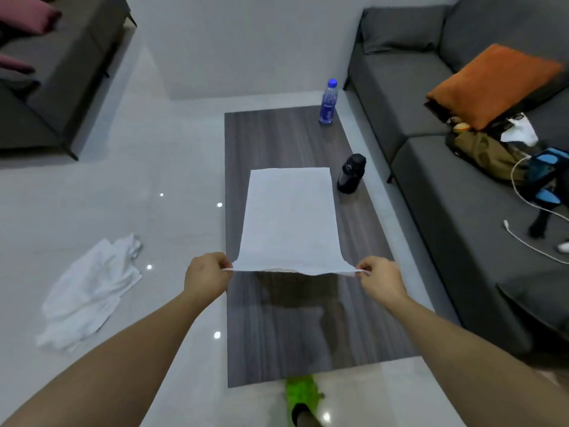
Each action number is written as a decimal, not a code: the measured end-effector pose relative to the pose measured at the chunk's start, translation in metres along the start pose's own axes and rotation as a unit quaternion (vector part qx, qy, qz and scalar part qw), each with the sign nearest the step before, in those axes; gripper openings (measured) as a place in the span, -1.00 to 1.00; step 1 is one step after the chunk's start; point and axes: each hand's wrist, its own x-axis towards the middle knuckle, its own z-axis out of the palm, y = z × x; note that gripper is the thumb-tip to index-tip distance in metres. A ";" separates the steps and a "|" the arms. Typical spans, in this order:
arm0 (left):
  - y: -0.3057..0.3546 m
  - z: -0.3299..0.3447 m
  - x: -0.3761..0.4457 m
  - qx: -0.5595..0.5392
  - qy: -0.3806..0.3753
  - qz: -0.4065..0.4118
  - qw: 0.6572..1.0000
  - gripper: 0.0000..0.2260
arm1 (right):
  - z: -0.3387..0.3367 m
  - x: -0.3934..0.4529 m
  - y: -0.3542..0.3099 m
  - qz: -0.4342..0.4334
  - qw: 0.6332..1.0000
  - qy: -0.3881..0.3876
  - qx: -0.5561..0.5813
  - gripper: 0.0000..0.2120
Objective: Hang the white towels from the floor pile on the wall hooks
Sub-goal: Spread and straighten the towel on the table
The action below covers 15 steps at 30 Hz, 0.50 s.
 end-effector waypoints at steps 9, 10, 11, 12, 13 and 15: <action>-0.084 0.046 -0.117 0.039 -0.113 0.012 0.993 -0.91 | 0.036 -0.146 0.042 0.044 0.997 -0.058 -0.032 -0.89; -0.086 0.045 -0.121 0.038 -0.111 0.018 0.993 -0.91 | 0.035 -0.152 0.043 0.048 0.997 -0.055 -0.029 -0.88; -0.086 0.043 -0.122 0.036 -0.105 0.023 0.994 -0.91 | 0.035 -0.156 0.043 0.052 0.997 -0.052 -0.028 -0.87; -0.085 0.039 -0.122 0.033 -0.095 0.028 0.994 -0.91 | 0.033 -0.158 0.042 0.054 0.997 -0.049 -0.027 -0.86; -0.082 0.035 -0.119 0.031 -0.084 0.035 0.995 -0.92 | 0.030 -0.157 0.041 0.054 0.997 -0.044 -0.025 -0.86; -0.071 0.027 -0.108 0.024 -0.062 0.044 0.997 -0.92 | 0.021 -0.147 0.038 0.045 0.998 -0.031 -0.019 -0.89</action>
